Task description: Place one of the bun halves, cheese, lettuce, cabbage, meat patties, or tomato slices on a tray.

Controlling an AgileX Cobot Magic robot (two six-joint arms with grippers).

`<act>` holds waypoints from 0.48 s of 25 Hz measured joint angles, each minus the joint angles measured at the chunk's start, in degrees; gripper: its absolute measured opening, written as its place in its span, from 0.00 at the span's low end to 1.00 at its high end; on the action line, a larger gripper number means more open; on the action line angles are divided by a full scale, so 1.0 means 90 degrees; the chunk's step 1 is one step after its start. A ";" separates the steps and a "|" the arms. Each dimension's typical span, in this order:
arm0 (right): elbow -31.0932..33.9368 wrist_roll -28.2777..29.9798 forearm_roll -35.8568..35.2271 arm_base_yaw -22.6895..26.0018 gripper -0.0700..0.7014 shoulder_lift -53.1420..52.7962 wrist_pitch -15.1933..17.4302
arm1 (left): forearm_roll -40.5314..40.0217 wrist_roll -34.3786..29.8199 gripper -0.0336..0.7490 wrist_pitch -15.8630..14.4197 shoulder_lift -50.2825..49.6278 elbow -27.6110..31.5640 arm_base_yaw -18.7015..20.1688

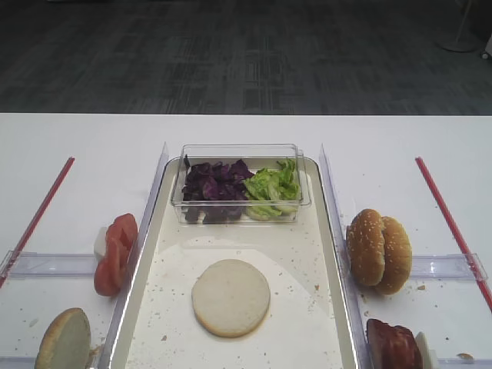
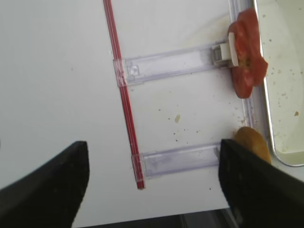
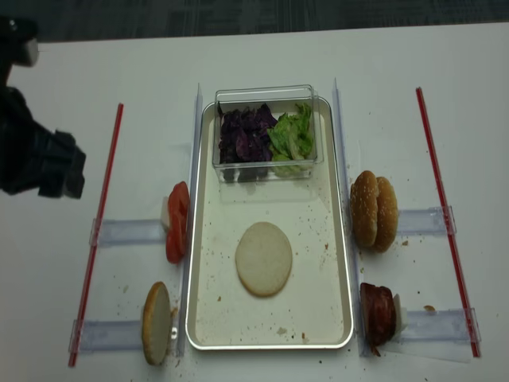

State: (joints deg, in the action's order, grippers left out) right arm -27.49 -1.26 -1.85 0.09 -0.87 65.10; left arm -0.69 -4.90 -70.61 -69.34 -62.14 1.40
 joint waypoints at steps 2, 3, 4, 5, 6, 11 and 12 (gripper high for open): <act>0.0000 0.0000 0.0000 0.0000 0.67 0.0000 0.0000 | 0.0000 0.0014 0.71 -0.0025 0.0543 0.0325 0.0000; 0.0000 0.0000 0.0000 0.0000 0.67 0.0000 0.0000 | 0.0000 0.0031 0.71 -0.0025 0.0768 0.0453 0.0000; 0.0000 0.0000 0.0000 0.0000 0.67 0.0000 0.0000 | 0.0014 0.0031 0.71 -0.0037 0.1042 0.0607 0.0000; 0.0000 0.0000 0.0000 0.0000 0.67 0.0000 0.0000 | 0.0077 0.0031 0.71 -0.0035 0.1311 0.0754 0.0000; 0.0000 0.0000 0.0000 0.0000 0.67 0.0000 0.0000 | 0.0116 0.0031 0.71 -0.0050 0.1529 0.0867 0.0000; 0.0000 0.0000 0.0000 -0.0010 0.67 0.0000 0.0000 | 0.0297 0.0055 0.71 -0.0108 0.3058 0.1637 -0.0011; 0.0000 0.0000 0.0000 0.0000 0.67 0.0000 0.0000 | 0.0327 0.0055 0.71 -0.0107 0.3280 0.1756 -0.0013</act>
State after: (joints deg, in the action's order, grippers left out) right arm -27.49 -1.26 -1.85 0.09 -0.87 65.10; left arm 2.25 -4.40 -71.58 -39.82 -46.34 1.28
